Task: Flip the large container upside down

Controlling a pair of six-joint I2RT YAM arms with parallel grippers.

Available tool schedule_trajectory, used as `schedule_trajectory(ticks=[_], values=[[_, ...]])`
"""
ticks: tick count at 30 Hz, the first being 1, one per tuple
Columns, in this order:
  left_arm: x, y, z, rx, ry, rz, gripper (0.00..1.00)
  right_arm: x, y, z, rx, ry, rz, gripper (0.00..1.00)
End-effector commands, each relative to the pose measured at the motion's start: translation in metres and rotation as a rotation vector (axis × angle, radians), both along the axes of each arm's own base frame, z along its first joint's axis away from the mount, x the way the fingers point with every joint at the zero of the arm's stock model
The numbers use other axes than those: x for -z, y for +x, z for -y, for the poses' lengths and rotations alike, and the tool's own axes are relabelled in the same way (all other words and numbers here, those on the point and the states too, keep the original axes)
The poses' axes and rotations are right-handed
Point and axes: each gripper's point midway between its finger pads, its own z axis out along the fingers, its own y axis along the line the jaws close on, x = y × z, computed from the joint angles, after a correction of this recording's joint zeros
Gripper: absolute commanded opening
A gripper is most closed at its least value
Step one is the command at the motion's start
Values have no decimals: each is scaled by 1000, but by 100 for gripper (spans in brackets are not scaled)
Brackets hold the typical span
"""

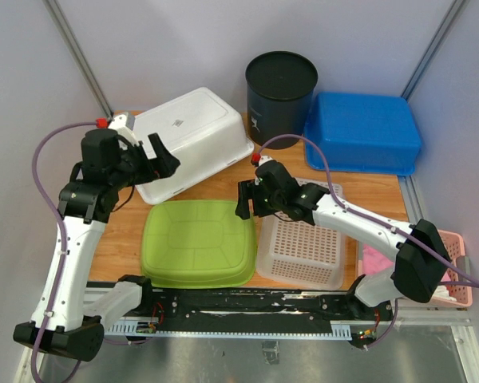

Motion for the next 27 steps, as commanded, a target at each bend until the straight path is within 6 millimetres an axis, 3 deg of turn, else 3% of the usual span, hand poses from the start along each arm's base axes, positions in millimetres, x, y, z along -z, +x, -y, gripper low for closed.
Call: schedule_trajectory(ticks=[1, 5, 10, 16, 20, 23, 27], values=[[49, 4, 6, 18, 43, -112, 99, 2, 5, 12, 76, -13, 22, 73], [79, 22, 0, -38, 75, -154, 99, 6, 2, 22, 112, -18, 13, 74], [96, 63, -25, -143, 149, -159, 99, 5, -4, 34, 129, -30, 15, 74], [102, 134, -64, -228, 68, -202, 99, -2, -7, 56, 175, -54, 50, 74], [88, 165, -68, -249, 46, -207, 99, -11, -6, 80, 249, -79, 107, 74], [59, 160, -58, -217, 0, -143, 99, -20, -5, 101, 313, -79, 169, 75], [45, 121, -61, -252, 5, -106, 99, -22, -5, 123, 375, -85, 211, 76]])
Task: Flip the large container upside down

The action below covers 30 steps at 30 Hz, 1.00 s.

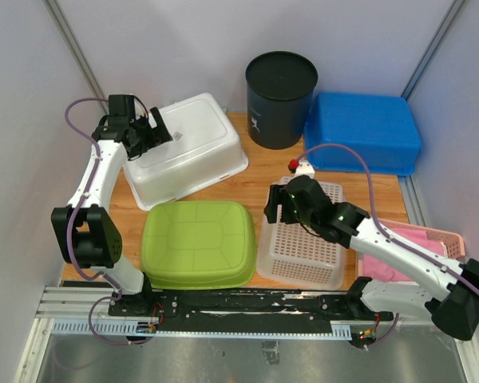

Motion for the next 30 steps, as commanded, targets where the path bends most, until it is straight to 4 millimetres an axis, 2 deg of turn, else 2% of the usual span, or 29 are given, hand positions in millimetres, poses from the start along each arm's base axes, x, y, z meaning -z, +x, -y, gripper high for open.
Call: schedule_trajectory(ticks=[1, 6, 11, 14, 18, 21, 25, 27, 30], values=[[-35, -45, 2, -25, -6, 92, 99, 5, 7, 36, 138, -54, 49, 76], [8, -100, 6, -38, -23, -5, 99, 13, 10, 36, 150, -61, 43, 77], [48, -133, 17, -32, -63, -89, 99, 20, 14, 22, 119, -67, 3, 77], [69, -127, 12, -53, -47, -108, 99, 22, 15, 16, 108, -61, -13, 77], [82, -90, 4, -87, -23, -90, 99, 20, 14, 11, 90, -51, -22, 76], [75, -58, -3, -105, 1, -60, 99, 15, 11, 16, 96, -50, -14, 76], [43, -28, -17, -106, 31, -18, 99, 5, 12, 33, 125, -77, 46, 77], [21, -25, -18, -81, 57, 8, 99, -11, 18, 50, 172, -129, 106, 78], [-10, -37, -15, -37, 77, 49, 99, -50, 29, 77, 258, -200, 202, 79]])
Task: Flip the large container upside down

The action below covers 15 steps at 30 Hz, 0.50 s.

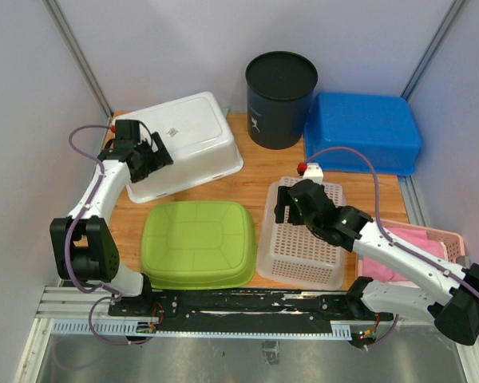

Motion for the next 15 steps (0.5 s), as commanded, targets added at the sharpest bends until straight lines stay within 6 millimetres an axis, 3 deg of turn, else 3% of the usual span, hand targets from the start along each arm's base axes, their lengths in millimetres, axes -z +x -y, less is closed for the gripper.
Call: schedule_trajectory(ticks=[1, 5, 9, 12, 15], values=[[-64, -11, -3, 56, 60, 133, 99, -70, 23, 50, 160, -132, 185, 80], [-93, -47, 16, 148, 10, 250, 99, -130, 32, 89, 325, -265, 304, 83], [-100, -85, 42, 286, -47, 380, 99, -181, 32, 123, 483, -376, 400, 86], [-106, -109, 54, 347, -60, 492, 99, -198, 29, 138, 539, -429, 446, 86], [-106, -125, 57, 368, -58, 544, 99, -197, 26, 146, 569, -446, 468, 85]])
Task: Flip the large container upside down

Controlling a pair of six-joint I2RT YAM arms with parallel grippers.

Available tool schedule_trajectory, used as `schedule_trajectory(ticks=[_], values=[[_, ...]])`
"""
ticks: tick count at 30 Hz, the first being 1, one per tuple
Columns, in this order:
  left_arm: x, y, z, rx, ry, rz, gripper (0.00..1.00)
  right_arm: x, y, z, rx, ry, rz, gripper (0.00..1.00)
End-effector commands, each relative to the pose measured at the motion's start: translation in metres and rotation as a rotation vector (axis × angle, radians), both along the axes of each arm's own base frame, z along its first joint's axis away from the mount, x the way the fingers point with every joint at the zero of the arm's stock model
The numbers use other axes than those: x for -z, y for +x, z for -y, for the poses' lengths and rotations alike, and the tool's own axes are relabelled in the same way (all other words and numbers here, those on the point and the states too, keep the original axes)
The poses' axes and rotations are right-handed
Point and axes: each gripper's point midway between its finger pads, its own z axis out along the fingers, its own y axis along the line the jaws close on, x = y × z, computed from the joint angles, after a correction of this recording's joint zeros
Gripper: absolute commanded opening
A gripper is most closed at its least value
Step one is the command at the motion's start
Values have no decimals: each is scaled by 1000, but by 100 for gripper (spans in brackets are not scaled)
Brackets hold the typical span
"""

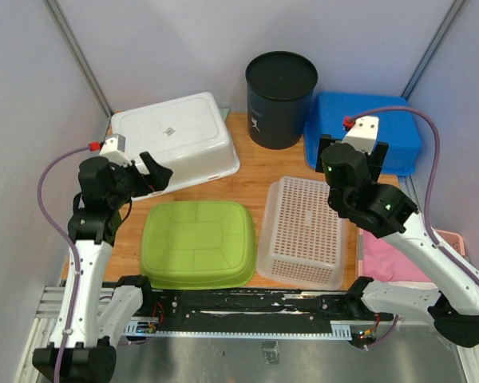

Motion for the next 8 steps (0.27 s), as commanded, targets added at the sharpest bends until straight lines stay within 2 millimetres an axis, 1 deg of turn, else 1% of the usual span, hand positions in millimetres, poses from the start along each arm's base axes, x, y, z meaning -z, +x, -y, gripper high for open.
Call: schedule_trajectory(ticks=[1, 3, 6, 8], values=[[-8, -16, 16, 106, -3, 113, 99, -5, -11, 37, 149, -134, 27, 85], [-4, -20, 18, 117, -8, 113, 99, 0, -13, 39, 142, -122, 33, 85], [2, -20, 18, 114, -17, 97, 99, 7, -16, 39, 127, -94, 38, 85], [5, -19, 17, 106, -20, 89, 99, 9, -18, 40, 128, -67, 49, 85]])
